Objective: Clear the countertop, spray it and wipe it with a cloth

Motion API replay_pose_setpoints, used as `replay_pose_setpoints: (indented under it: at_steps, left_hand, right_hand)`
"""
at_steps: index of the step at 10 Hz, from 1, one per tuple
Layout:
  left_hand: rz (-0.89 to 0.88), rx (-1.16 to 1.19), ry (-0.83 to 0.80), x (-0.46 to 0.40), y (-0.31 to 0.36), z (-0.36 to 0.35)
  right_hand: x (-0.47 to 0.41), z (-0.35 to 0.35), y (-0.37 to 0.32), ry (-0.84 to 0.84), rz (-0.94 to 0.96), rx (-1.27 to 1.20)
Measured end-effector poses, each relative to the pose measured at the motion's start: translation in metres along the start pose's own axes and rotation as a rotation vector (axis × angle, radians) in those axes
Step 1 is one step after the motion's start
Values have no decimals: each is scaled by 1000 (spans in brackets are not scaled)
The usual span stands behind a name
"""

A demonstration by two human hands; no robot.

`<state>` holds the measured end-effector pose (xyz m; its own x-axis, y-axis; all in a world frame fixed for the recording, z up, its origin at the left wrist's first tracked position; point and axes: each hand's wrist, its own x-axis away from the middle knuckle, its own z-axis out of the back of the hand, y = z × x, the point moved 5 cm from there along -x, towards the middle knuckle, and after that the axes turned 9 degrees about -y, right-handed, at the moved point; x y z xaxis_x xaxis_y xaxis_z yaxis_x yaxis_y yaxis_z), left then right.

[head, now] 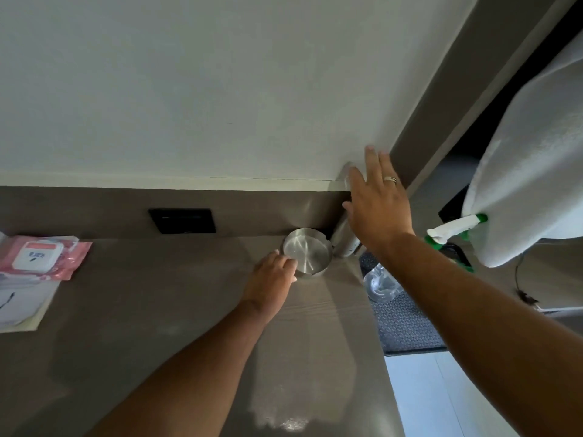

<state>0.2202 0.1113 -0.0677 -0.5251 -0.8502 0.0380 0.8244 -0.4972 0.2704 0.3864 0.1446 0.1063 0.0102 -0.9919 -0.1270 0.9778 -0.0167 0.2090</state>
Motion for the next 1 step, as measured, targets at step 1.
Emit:
replay_pose_setpoints:
  at_steps: [1]
  left_hand:
    - [68,-35,70,20,-32,9]
  right_hand:
    - [11,0,-29,19,44,-44]
